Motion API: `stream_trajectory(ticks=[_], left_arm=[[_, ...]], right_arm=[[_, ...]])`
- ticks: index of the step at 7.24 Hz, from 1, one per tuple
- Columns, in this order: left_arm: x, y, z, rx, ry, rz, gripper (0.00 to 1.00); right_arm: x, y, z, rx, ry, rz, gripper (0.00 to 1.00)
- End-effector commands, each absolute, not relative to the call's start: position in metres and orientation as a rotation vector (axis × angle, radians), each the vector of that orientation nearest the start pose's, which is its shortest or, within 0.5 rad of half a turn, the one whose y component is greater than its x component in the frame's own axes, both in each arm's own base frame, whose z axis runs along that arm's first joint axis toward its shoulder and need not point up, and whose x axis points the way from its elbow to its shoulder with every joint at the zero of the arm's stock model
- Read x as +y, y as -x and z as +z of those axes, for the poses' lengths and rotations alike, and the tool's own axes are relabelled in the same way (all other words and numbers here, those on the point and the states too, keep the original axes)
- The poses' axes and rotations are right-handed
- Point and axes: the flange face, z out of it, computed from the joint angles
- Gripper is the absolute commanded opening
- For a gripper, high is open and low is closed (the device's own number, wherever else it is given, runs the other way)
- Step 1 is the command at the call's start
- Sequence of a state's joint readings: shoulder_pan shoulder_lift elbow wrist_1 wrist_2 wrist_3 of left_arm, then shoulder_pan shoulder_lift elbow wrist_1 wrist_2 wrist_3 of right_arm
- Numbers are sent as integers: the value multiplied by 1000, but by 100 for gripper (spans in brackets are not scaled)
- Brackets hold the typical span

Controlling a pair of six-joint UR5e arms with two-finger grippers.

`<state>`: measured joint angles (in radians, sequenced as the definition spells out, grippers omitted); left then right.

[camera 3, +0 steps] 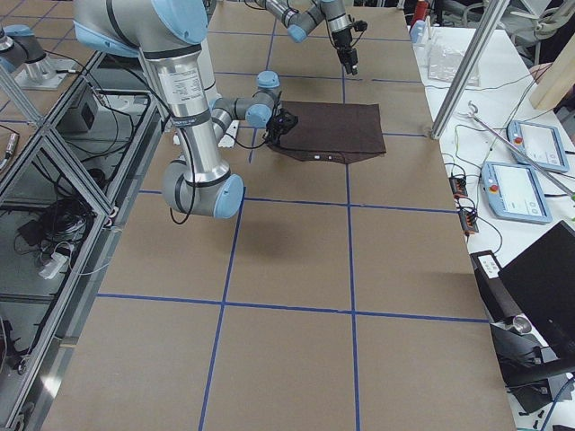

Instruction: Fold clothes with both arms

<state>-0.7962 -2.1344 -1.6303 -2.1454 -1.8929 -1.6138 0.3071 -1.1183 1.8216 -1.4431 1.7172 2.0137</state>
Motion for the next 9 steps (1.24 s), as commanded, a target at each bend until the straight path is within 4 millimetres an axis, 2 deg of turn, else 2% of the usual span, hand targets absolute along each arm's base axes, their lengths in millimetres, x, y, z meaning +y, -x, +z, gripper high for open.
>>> stream_trajectory(ticks=[1, 2, 3, 6, 8, 9], left_arm=[[-549, -395, 232, 1219, -173, -542, 63], [-548, -395, 233, 1218, -172, -540, 63], [-549, -394, 233, 1218, -173, -541, 63], [-549, -395, 234, 1215, -171, -543, 63], [-549, -395, 235, 1214, -171, -544, 63], [-549, -395, 235, 1213, -171, -542, 63]], right_arm=[[-301, 558, 281, -837, 198, 642, 0], [-301, 558, 281, -837, 197, 642, 38], [-302, 560, 285, -828, 191, 645, 81], [-302, 565, 293, -812, 186, 641, 82], [-301, 568, 294, -808, 186, 640, 70], [-302, 569, 293, -808, 186, 640, 57]])
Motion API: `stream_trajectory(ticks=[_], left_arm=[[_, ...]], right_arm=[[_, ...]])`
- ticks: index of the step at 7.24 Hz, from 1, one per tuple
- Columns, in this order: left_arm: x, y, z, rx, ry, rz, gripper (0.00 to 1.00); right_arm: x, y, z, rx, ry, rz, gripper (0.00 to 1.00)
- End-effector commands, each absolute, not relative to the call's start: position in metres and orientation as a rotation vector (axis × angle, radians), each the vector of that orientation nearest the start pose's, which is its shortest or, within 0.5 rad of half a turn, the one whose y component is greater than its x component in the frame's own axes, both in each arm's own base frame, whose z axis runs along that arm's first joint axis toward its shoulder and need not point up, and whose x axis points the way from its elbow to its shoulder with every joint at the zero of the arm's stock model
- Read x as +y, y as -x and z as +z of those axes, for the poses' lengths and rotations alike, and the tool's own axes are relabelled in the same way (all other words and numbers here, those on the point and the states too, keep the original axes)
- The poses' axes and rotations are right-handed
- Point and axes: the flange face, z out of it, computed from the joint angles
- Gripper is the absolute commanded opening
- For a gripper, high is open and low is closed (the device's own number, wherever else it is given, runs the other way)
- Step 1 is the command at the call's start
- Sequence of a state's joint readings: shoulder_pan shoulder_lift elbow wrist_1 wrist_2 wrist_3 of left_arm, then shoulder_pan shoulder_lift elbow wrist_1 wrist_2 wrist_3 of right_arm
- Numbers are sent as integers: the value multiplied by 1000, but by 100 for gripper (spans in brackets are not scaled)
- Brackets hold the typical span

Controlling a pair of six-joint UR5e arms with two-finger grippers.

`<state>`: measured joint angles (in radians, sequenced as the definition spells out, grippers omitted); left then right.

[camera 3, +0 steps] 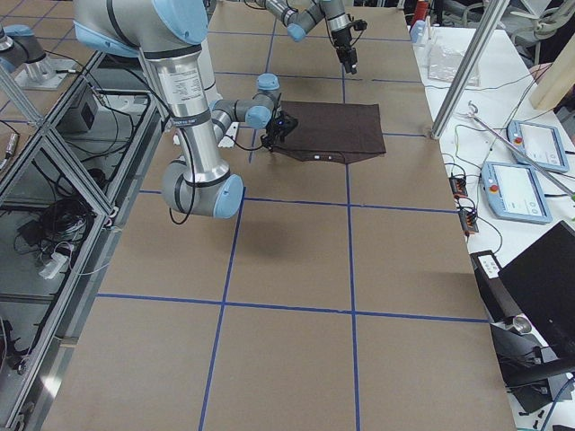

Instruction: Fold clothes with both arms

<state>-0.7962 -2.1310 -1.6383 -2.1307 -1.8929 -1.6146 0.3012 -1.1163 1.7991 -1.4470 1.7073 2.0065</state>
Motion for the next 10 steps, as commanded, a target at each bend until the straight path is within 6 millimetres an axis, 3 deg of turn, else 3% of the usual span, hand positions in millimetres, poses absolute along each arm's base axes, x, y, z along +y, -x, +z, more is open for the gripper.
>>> stream_trajectory(ticks=[1, 2, 6, 9, 10], left_arm=[[-549, -395, 235, 1213, -171, -542, 63], [-549, -395, 235, 1213, -171, -542, 63], [-546, -392, 231, 1222, -167, -550, 64], [-526, -404, 229, 1247, -98, -602, 64], [-505, -408, 239, 1245, -72, -632, 65]], right_arm=[[-302, 569, 293, -808, 189, 642, 18], [-302, 569, 294, -806, 188, 641, 0], [-302, 562, 282, -829, 195, 634, 0], [-302, 559, 278, -839, 196, 635, 0], [-299, 545, 264, -870, 209, 626, 0]])
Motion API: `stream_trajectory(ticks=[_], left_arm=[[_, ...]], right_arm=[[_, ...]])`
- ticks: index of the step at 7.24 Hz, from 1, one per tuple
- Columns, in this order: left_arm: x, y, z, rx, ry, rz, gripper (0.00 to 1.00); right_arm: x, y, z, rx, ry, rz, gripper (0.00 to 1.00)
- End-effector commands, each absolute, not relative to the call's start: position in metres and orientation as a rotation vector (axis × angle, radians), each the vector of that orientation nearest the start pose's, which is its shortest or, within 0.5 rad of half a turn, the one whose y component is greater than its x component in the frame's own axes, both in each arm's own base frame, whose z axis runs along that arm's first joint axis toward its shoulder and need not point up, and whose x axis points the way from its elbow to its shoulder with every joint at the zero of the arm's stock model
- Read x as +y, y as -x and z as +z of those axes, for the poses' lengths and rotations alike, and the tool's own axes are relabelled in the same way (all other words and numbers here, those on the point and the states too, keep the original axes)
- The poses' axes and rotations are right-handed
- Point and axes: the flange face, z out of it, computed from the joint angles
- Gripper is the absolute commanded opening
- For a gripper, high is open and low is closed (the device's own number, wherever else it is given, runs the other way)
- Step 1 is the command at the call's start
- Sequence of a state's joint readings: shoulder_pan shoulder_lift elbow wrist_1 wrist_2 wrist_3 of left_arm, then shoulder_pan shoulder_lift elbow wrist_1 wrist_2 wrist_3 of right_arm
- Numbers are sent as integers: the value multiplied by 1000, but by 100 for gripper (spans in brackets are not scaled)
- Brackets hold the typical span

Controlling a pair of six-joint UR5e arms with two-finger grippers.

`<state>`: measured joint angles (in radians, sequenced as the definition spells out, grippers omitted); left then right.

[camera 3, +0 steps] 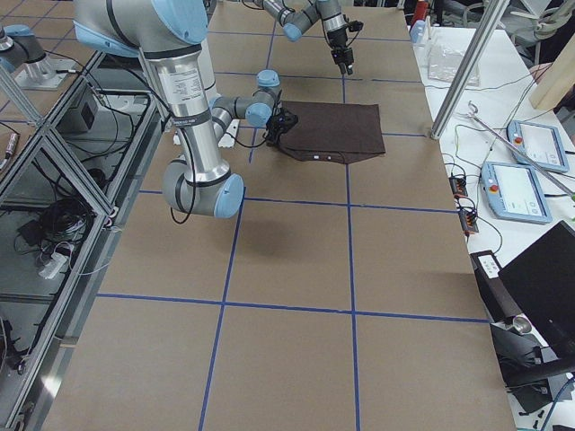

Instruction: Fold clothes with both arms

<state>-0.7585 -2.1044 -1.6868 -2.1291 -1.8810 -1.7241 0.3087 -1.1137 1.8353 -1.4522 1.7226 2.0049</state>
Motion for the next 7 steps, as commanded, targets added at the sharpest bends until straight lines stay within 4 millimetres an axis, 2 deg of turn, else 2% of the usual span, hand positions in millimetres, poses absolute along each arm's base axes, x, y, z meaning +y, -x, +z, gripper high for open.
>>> stream_trajectory(ticks=[1, 2, 3, 4, 5, 6, 7], left_arm=[[-445, -425, 246, 1253, -93, -630, 65], [-394, -447, 254, 1225, -67, -663, 65], [-351, -467, 250, 1181, -33, -678, 65], [-313, -482, 256, 1122, 27, -708, 66], [-272, -497, 276, 1084, 59, -707, 69], [-247, -508, 293, 1052, 65, -710, 69], [-243, -511, 300, 1037, 69, -709, 69]], right_arm=[[-294, 531, 261, -887, 230, 615, 0], [-290, 521, 261, -896, 235, 611, 0], [-290, 519, 261, -897, 235, 611, 0], [-290, 519, 262, -896, 235, 611, 0], [-290, 519, 264, -893, 235, 612, 0], [-290, 519, 265, -891, 235, 612, 0], [-290, 519, 265, -890, 234, 611, 0]])
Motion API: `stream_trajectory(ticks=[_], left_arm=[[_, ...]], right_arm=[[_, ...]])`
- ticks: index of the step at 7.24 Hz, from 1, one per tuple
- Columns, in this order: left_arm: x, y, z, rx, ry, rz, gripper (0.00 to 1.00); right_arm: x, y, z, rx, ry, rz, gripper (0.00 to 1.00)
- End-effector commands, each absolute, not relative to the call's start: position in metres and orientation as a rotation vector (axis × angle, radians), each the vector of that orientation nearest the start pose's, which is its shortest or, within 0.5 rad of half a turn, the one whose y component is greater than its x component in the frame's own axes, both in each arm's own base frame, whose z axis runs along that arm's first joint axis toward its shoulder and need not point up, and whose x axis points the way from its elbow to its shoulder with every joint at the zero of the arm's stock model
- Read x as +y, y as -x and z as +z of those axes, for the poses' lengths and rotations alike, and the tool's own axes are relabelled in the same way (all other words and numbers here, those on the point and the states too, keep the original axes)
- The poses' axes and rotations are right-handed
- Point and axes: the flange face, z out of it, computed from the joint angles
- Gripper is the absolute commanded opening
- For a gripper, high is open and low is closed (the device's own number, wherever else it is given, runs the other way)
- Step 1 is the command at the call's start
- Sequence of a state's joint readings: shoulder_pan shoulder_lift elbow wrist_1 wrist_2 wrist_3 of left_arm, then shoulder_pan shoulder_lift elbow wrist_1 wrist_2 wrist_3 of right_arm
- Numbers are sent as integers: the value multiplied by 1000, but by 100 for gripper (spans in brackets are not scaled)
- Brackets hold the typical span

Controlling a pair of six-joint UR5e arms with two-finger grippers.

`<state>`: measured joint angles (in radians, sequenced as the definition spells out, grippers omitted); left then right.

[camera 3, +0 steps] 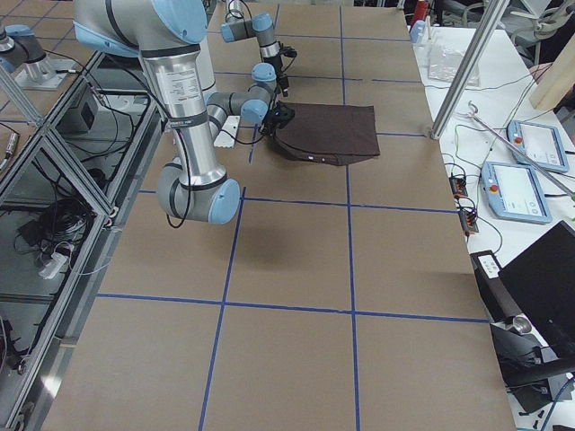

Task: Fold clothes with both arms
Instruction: 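Move the left gripper to the shirt corner nearest the robot beside the right gripper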

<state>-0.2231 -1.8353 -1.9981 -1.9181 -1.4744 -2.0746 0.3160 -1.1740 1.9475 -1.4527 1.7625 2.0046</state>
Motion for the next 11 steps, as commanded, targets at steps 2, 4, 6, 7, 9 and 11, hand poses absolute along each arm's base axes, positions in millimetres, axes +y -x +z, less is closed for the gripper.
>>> stream_trajectory(ticks=[2, 4, 6, 7, 9, 11], left_arm=[[-238, -518, 305, 1024, 72, -698, 69], [-231, -526, 310, 1010, 78, -685, 69], [-219, -537, 309, 1005, 92, -663, 65], [-219, -538, 307, 1008, 92, -662, 62], [-219, -540, 306, 1008, 93, -664, 28], [-221, -538, 305, 1010, 90, -666, 0]], right_arm=[[-290, 520, 267, -887, 235, 609, 0], [-291, 519, 268, -885, 234, 611, 0], [-291, 519, 268, -885, 234, 611, 0], [-291, 519, 269, -882, 234, 612, 0], [-291, 519, 269, -882, 234, 612, 0], [-292, 519, 269, -882, 233, 613, 0]])
